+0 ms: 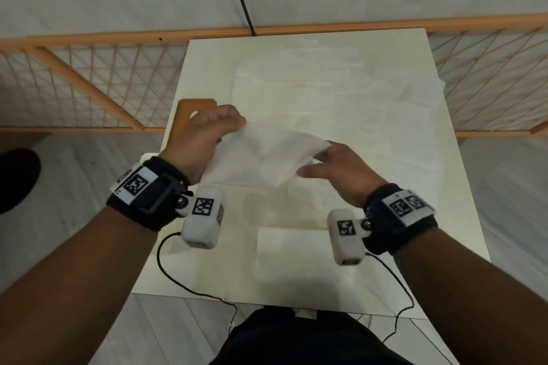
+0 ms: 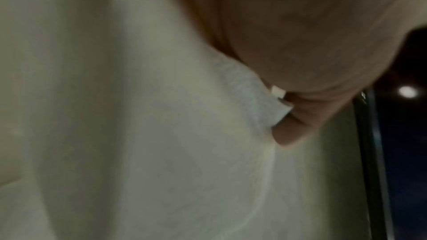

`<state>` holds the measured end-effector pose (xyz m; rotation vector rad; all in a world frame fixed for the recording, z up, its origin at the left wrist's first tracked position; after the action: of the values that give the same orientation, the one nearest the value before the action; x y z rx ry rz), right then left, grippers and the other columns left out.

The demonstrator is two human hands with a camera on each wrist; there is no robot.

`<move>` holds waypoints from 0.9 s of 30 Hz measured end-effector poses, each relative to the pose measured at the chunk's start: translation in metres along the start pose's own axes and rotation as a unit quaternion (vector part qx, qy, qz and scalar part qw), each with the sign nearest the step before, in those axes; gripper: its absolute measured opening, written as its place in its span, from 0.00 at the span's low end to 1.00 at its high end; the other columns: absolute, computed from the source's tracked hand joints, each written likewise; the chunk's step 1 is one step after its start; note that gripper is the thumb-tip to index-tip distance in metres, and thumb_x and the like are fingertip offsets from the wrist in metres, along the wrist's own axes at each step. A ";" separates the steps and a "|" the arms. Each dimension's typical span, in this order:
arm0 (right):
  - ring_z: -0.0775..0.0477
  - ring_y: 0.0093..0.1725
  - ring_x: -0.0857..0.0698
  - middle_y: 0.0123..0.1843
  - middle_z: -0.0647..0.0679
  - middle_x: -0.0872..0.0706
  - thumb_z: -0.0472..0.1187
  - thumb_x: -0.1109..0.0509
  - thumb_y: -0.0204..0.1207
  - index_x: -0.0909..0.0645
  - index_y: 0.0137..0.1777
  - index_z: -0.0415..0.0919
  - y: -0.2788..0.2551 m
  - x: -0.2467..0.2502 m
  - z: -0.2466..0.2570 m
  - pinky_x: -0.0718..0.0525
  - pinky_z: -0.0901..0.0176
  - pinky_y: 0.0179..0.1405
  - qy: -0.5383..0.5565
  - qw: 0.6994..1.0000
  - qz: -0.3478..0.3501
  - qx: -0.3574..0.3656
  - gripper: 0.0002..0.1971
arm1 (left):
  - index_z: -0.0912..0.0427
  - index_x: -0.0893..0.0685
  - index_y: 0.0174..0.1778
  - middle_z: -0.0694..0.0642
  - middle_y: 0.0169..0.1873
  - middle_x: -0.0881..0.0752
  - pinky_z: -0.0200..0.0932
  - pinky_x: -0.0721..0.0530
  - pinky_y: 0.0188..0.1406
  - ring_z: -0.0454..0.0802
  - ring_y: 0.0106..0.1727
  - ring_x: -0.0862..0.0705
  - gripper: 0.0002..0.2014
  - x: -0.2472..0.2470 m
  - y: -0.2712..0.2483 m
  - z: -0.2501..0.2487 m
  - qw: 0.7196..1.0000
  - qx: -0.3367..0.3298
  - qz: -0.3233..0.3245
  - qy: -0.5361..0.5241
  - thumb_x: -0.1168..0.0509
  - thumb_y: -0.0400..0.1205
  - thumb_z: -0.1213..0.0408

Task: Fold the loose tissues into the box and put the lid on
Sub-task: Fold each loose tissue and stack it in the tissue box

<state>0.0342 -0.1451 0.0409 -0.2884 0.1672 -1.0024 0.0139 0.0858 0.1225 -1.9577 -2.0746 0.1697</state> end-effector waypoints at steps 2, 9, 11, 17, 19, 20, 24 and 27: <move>0.41 0.61 0.10 0.59 0.39 0.09 0.25 0.28 0.75 0.15 0.62 0.30 -0.002 0.002 -0.007 0.14 0.52 0.62 0.123 0.992 -0.003 -0.026 0.15 | 0.56 0.17 0.44 0.50 0.40 0.11 0.42 0.16 0.46 0.47 0.42 0.12 0.07 0.011 -0.005 0.018 0.994 0.057 -0.054 -0.075 0.35 0.85 0.59; 0.34 0.48 0.10 0.50 0.34 0.09 0.26 0.30 0.78 0.20 0.57 0.34 -0.013 0.011 -0.026 0.15 0.37 0.55 0.190 0.976 -0.081 -0.071 0.10 | 0.44 0.34 0.81 0.59 0.67 0.15 0.57 0.10 0.44 0.57 0.59 0.11 0.35 -0.001 -0.043 0.097 0.947 0.221 -0.025 -0.231 0.32 0.76 0.53; 0.32 0.51 0.09 0.53 0.34 0.08 0.28 0.28 0.78 0.23 0.65 0.40 -0.021 0.014 -0.031 0.13 0.31 0.58 0.162 0.979 -0.097 -0.076 0.17 | 0.34 0.40 0.81 0.59 0.63 0.12 0.55 0.10 0.44 0.57 0.57 0.10 0.44 -0.009 -0.052 0.109 0.953 0.198 -0.007 -0.228 0.29 0.72 0.65; 0.47 0.53 0.08 0.72 0.58 0.17 0.29 0.18 0.69 0.20 0.72 0.55 -0.048 0.014 -0.028 0.09 0.49 0.47 0.026 0.995 -0.081 -0.055 0.33 | 0.55 0.16 0.67 0.63 0.58 0.10 0.50 0.11 0.55 0.64 0.62 0.13 0.33 -0.016 -0.063 0.115 0.974 0.136 -0.031 -0.176 0.21 0.63 0.72; 0.50 0.53 0.08 0.77 0.64 0.24 0.28 0.18 0.68 0.13 0.62 0.48 -0.053 0.015 -0.028 0.10 0.39 0.51 -0.035 0.996 -0.069 -0.053 0.24 | 0.52 0.12 0.61 0.59 0.56 0.09 0.55 0.12 0.59 0.62 0.61 0.12 0.34 -0.012 -0.065 0.117 0.988 0.118 -0.024 -0.099 0.14 0.57 0.68; 0.52 0.50 0.08 0.77 0.66 0.25 0.29 0.18 0.68 0.11 0.57 0.47 -0.054 0.016 -0.029 0.11 0.41 0.47 -0.073 0.994 -0.069 -0.049 0.19 | 0.49 0.10 0.59 0.57 0.55 0.09 0.57 0.13 0.61 0.61 0.59 0.11 0.33 -0.011 -0.067 0.117 0.993 0.109 -0.014 -0.040 0.12 0.56 0.66; 0.58 0.40 0.10 0.64 0.61 0.12 0.32 0.18 0.68 0.13 0.45 0.49 -0.060 0.015 -0.029 0.16 0.64 0.33 -0.179 0.979 -0.097 -0.033 0.12 | 0.44 0.09 0.51 0.33 0.65 0.18 0.47 0.14 0.63 0.50 0.57 0.11 0.19 -0.013 -0.069 0.117 0.986 0.086 -0.035 0.139 0.16 0.67 0.66; 0.48 0.31 0.14 0.40 0.51 0.08 0.36 0.19 0.71 0.12 0.45 0.49 -0.064 0.014 -0.031 0.18 0.62 0.30 -0.199 0.971 -0.125 -0.039 0.08 | 0.46 0.09 0.51 0.30 0.69 0.30 0.36 0.19 0.60 0.43 0.59 0.15 0.12 -0.015 -0.070 0.116 0.964 0.053 -0.042 0.256 0.19 0.73 0.59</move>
<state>-0.0186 -0.1946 0.0313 -0.5856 -0.1996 -1.1676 -0.0858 0.0780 0.0294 -1.6281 -1.7597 -0.2190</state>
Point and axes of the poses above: each hand's wrist, its own y-axis towards the middle knuckle, its own x-axis out of the back of the hand, z = x × y, the point moved 3 cm from there along y, towards the middle knuckle
